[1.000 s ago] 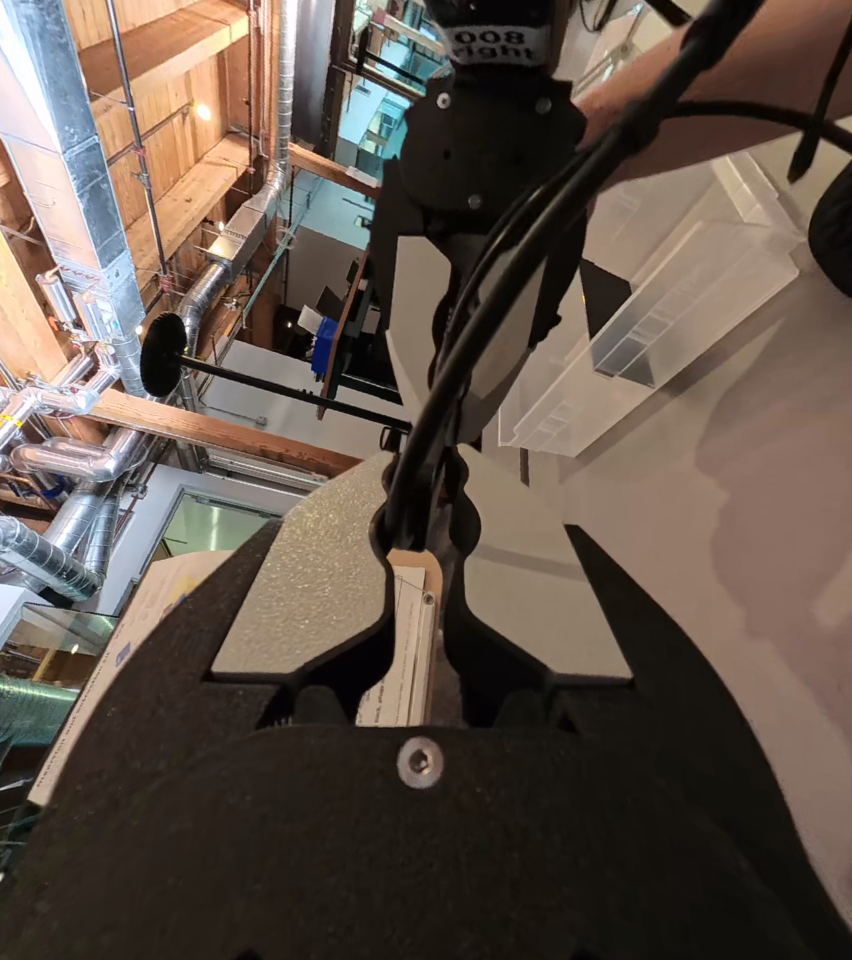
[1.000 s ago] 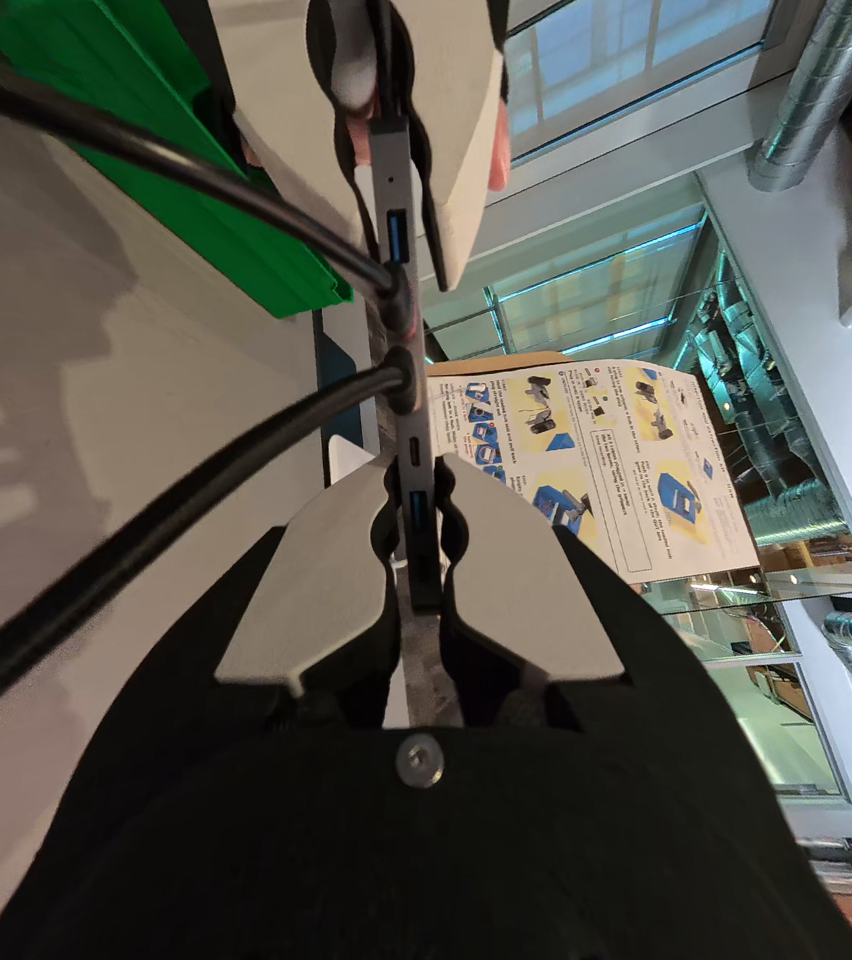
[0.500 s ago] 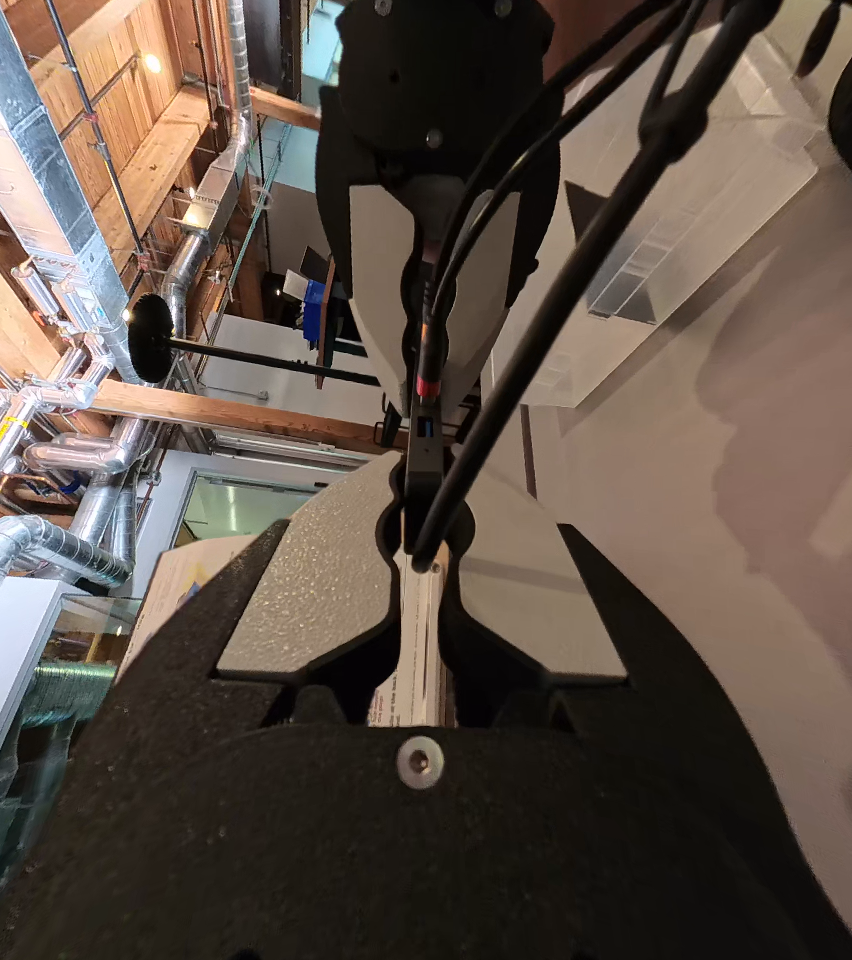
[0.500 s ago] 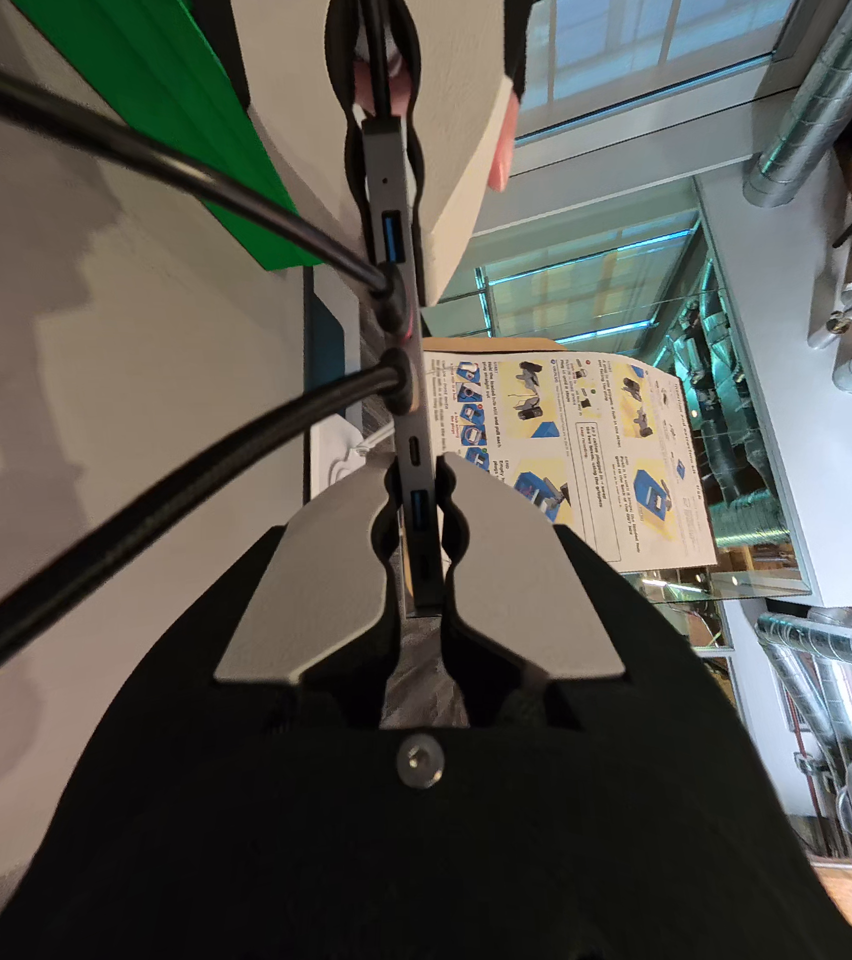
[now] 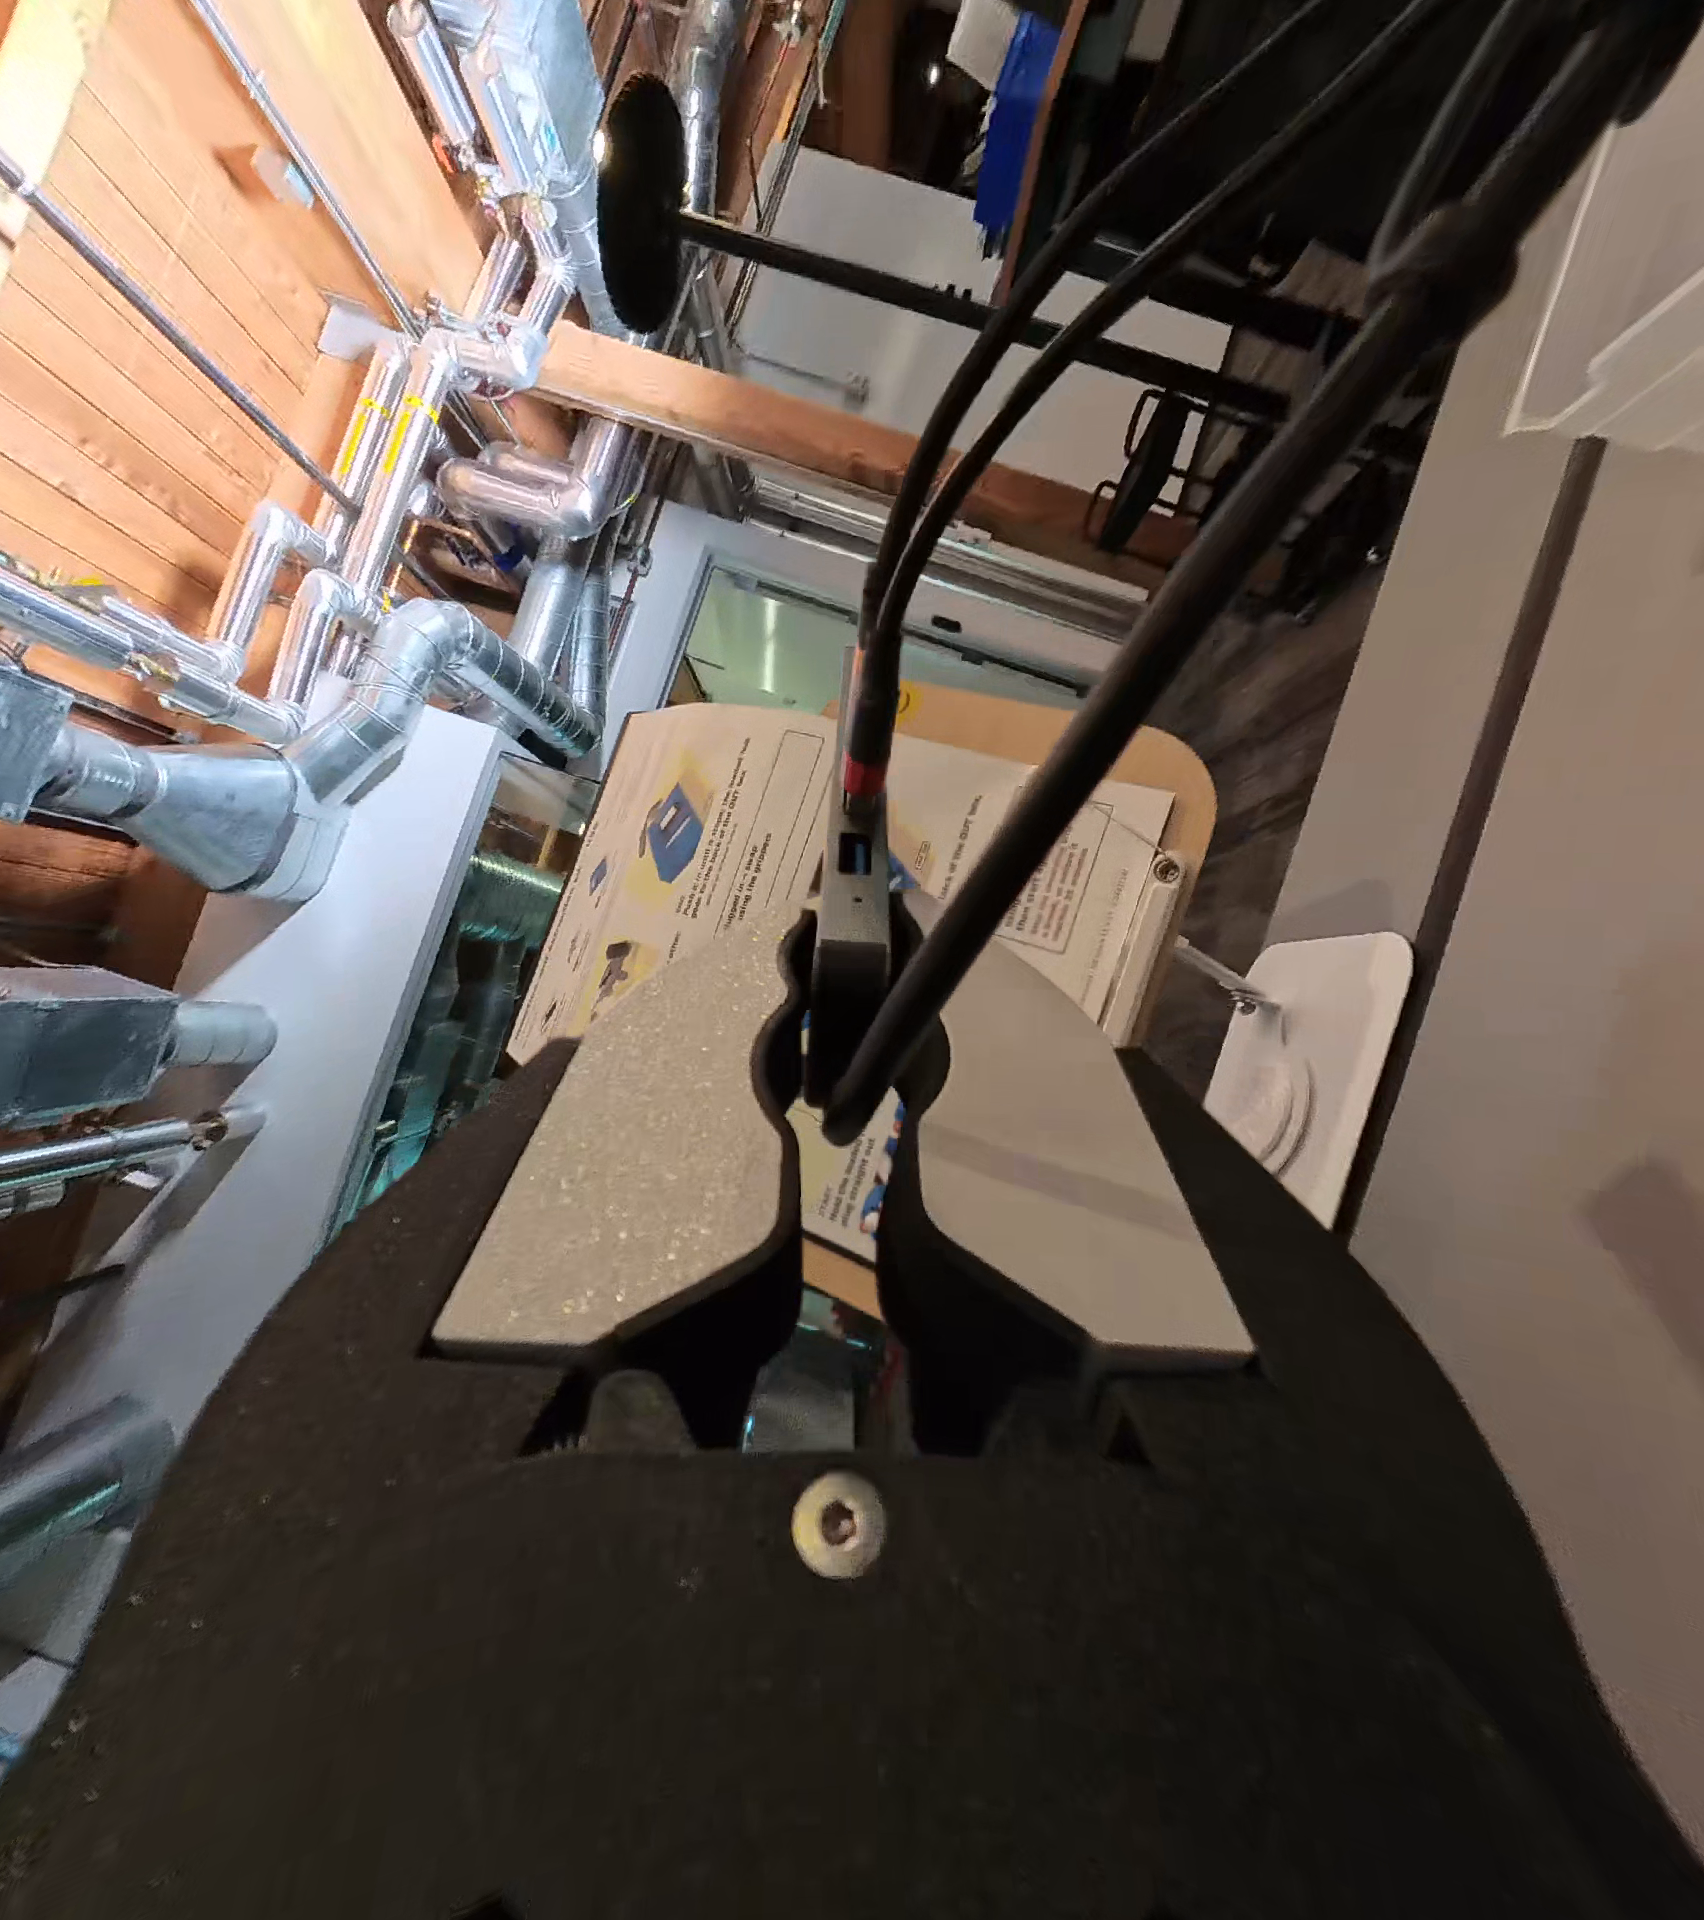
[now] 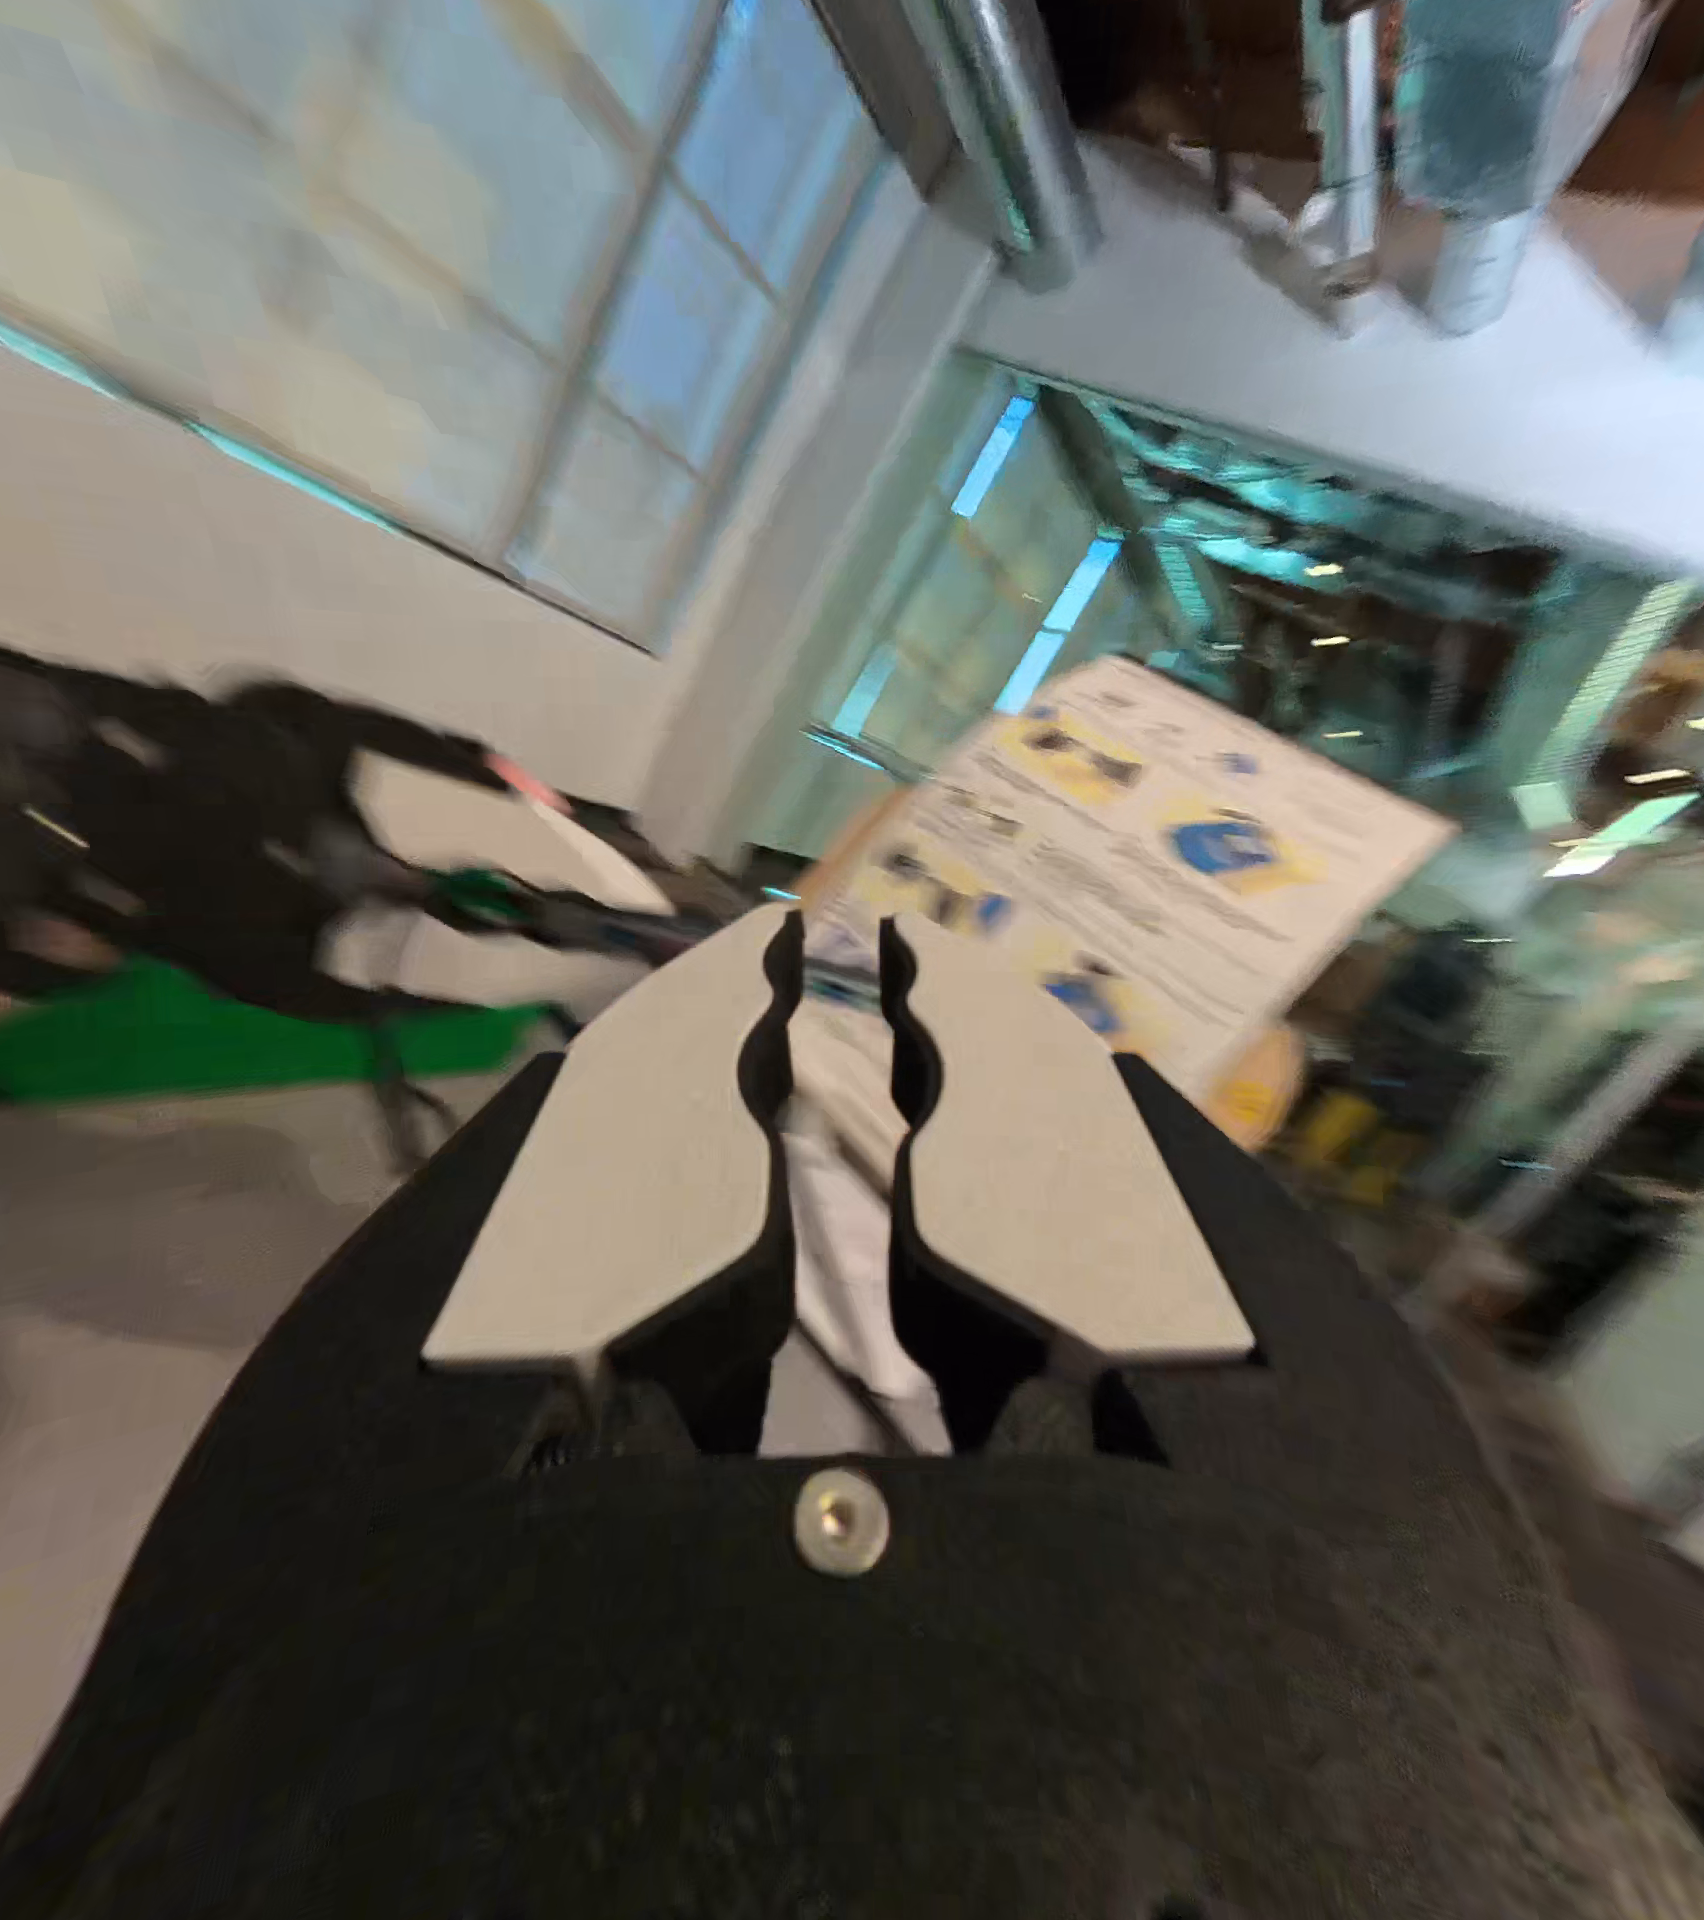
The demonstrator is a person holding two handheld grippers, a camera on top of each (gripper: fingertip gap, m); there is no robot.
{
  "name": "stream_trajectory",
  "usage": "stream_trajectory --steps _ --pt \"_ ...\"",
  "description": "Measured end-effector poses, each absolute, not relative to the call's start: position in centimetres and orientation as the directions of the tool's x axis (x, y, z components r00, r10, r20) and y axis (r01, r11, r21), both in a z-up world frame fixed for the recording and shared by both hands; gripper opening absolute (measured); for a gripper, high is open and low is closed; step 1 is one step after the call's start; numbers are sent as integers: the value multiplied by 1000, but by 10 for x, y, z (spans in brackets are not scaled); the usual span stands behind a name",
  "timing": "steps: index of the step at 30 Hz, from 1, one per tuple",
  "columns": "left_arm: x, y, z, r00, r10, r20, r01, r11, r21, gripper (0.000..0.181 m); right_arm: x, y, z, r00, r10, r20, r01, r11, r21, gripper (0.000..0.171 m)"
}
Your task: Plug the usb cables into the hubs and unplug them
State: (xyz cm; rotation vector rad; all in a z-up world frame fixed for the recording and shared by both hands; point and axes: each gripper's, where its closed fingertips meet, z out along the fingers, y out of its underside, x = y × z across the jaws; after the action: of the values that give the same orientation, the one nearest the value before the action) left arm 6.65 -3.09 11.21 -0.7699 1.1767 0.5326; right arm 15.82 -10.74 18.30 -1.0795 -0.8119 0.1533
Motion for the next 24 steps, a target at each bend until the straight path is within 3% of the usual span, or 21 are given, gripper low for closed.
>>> stream_trajectory --steps 1,3,6,10,14,24 --pt "67 -30 111 307 -8 -952 -732 637 -241 11 140 -117 182 675 584 451 187 455 -870 14" --pt "69 -31 111 303 27 -952 -743 633 -218 11 115 -117 166 641 662 388 186 356 -916 15" --pt "73 -32 109 292 45 -955 -747 634 -199 11 109 -90 139 678 599 426 319 282 -905 20" --pt "77 -33 106 297 35 -954 -740 640 -206 11 106 -72 120 699 628 342 293 184 -938 20" --pt "79 -34 106 303 50 -952 -737 645 -201 11 108 -63 117 731 581 357 303 193 -933 11" --pt "83 -35 104 301 68 -951 -738 648 -187 11 109 -55 110 740 575 348 303 177 -936 8"
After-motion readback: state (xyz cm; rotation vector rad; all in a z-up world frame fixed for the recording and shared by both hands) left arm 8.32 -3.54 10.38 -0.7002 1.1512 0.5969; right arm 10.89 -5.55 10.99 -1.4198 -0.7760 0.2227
